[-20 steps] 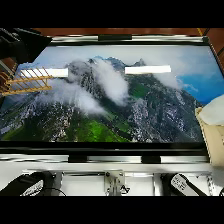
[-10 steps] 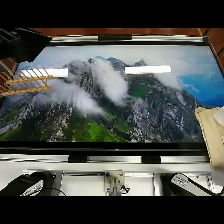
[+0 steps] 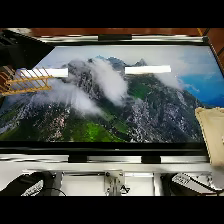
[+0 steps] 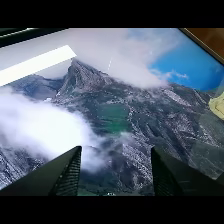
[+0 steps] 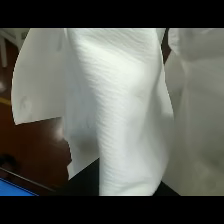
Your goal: Fold the shirts.
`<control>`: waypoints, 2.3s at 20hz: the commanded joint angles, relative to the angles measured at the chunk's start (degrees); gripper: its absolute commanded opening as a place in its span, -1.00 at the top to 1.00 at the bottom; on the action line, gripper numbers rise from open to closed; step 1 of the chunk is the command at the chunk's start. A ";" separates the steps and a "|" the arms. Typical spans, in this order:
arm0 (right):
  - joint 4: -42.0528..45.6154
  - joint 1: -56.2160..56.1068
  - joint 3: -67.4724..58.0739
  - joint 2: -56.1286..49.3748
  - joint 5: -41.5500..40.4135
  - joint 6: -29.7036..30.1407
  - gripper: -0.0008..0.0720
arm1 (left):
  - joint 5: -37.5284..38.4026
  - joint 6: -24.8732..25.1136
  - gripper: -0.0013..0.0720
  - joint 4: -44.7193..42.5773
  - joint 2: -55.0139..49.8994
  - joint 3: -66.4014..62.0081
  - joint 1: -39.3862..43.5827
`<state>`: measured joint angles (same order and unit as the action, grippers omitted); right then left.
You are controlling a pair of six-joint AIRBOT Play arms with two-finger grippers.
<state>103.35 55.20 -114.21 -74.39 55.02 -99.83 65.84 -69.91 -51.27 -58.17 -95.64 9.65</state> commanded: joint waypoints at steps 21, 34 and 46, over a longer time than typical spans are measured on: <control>-7.10 16.06 0.00 -2.89 3.41 2.45 0.75 | 5.84 -6.91 -0.47 0.46 0.98 -0.02 0.02; -13.90 30.93 -0.04 3.91 6.27 -4.22 -0.42 | 5.79 -5.75 -0.47 0.70 0.92 -0.02 0.02; -18.56 18.62 2.25 4.42 47.01 5.09 -0.54 | 4.98 -5.62 -0.47 -1.88 -3.63 0.11 0.02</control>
<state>83.44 76.29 -113.21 -70.06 90.32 -95.31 70.91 -75.55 -52.66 -60.07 -95.55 9.65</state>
